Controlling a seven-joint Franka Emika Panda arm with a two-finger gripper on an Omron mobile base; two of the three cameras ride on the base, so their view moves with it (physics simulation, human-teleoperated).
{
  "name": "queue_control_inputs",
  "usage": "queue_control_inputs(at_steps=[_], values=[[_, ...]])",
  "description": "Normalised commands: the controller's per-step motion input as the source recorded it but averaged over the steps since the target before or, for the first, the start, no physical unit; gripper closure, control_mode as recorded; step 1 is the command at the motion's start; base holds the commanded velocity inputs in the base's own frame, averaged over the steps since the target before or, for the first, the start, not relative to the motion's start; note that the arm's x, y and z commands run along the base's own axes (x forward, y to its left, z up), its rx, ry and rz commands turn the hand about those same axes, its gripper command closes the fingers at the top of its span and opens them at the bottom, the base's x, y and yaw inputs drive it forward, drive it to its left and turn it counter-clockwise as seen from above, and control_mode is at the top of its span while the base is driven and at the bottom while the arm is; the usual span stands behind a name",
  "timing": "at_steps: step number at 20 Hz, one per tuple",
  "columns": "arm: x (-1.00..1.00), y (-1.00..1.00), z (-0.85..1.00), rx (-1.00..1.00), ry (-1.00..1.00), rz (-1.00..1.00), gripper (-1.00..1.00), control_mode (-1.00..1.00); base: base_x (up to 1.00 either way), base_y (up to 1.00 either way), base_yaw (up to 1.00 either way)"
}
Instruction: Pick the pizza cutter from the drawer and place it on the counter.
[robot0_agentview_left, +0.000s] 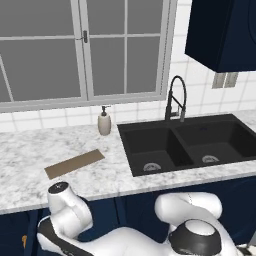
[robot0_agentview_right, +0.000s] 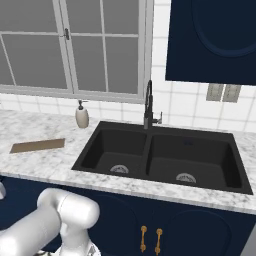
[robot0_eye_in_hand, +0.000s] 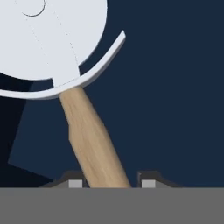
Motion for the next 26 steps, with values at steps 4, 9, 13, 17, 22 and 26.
queue_control_inputs(at_steps=[4,9,13,17,22,26], values=[[0.28,-0.41,1.0,0.04,0.0,-0.08,1.0,-1.0,0.0,0.0,0.0],[0.04,-0.62,0.99,0.02,-0.09,-0.09,1.0,-1.0,0.0,0.0,0.0],[0.13,-0.66,0.64,0.0,-0.18,-0.17,1.0,-1.0,0.0,0.0,0.0],[0.8,-0.94,0.1,0.0,-0.06,-0.2,1.0,-1.0,0.0,0.0,0.0],[1.0,-1.0,0.0,0.01,0.0,-0.2,1.0,-1.0,0.0,0.0,0.0],[1.0,-0.5,0.0,0.02,0.01,-0.11,1.0,-1.0,0.0,0.0,0.0]])
